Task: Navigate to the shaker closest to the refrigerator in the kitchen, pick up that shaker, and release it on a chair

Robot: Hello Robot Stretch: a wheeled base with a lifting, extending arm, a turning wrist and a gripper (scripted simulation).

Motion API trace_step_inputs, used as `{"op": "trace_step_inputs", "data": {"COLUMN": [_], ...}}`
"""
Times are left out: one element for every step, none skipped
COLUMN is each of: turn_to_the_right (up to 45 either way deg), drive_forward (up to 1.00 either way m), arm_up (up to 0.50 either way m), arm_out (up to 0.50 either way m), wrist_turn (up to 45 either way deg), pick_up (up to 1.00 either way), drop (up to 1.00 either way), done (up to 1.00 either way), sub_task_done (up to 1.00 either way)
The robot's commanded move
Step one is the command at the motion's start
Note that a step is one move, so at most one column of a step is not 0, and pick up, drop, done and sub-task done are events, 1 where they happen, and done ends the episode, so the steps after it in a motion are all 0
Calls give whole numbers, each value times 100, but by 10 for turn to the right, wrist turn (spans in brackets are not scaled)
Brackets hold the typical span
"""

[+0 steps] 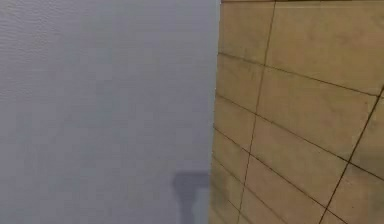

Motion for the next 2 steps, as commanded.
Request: {"op": "trace_step_inputs", "data": {"turn_to_the_right": [450, 450], "drive_forward": [0, 0], "arm_up": [0, 0], "arm_out": [0, 0], "wrist_turn": [0, 0], "pick_up": [0, 0], "drop": [0, 0], "done": [0, 0], "sub_task_done": [0, 0]}}
